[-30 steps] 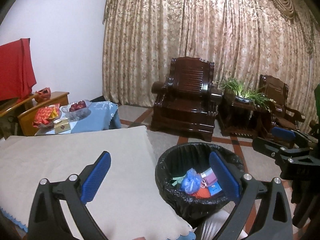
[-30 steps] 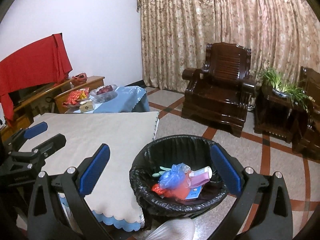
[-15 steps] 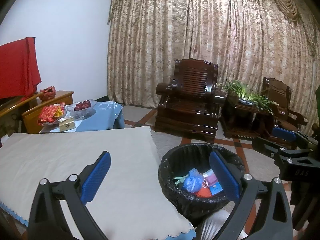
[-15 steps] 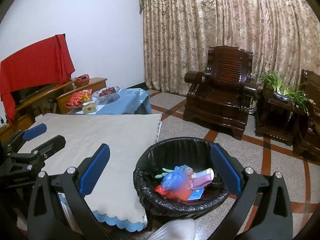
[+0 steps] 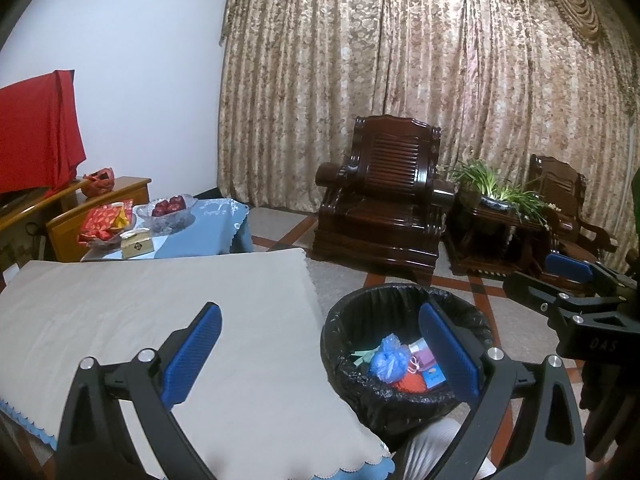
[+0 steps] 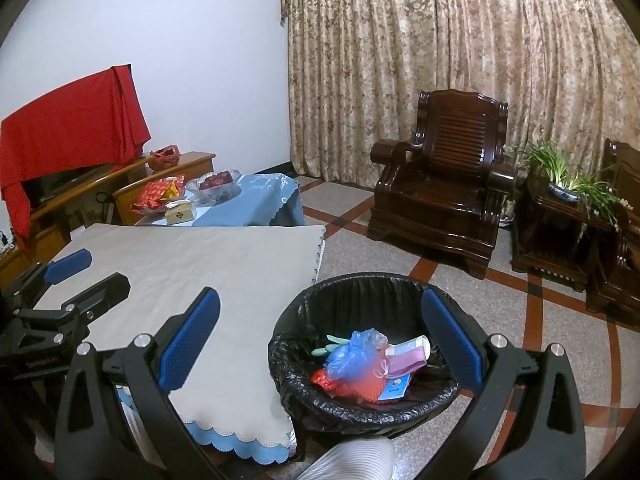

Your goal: Collect trash

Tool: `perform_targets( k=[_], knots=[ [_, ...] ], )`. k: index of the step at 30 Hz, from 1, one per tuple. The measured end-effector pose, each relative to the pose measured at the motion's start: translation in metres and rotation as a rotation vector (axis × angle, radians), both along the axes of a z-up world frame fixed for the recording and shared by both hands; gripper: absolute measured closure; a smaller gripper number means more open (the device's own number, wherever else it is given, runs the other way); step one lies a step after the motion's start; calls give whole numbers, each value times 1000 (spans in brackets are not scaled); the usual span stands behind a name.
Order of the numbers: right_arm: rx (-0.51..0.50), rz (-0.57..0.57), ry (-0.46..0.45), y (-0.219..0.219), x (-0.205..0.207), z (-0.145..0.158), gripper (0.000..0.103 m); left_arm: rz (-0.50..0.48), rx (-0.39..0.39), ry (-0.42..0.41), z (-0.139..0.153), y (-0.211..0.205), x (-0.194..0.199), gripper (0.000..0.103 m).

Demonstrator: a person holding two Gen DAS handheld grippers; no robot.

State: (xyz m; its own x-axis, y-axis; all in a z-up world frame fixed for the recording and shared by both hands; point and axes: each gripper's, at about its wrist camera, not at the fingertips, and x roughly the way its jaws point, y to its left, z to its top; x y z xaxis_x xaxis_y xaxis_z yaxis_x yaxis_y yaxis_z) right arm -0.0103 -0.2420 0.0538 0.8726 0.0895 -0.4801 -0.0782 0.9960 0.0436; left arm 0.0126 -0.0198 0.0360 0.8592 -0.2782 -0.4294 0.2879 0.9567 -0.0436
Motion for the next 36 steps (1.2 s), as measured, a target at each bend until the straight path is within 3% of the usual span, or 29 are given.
perform_targets(
  k=[36],
  knots=[
    [-2,1,4,3,2,0,5,3,1,6,-1,6,4,6]
  ],
)
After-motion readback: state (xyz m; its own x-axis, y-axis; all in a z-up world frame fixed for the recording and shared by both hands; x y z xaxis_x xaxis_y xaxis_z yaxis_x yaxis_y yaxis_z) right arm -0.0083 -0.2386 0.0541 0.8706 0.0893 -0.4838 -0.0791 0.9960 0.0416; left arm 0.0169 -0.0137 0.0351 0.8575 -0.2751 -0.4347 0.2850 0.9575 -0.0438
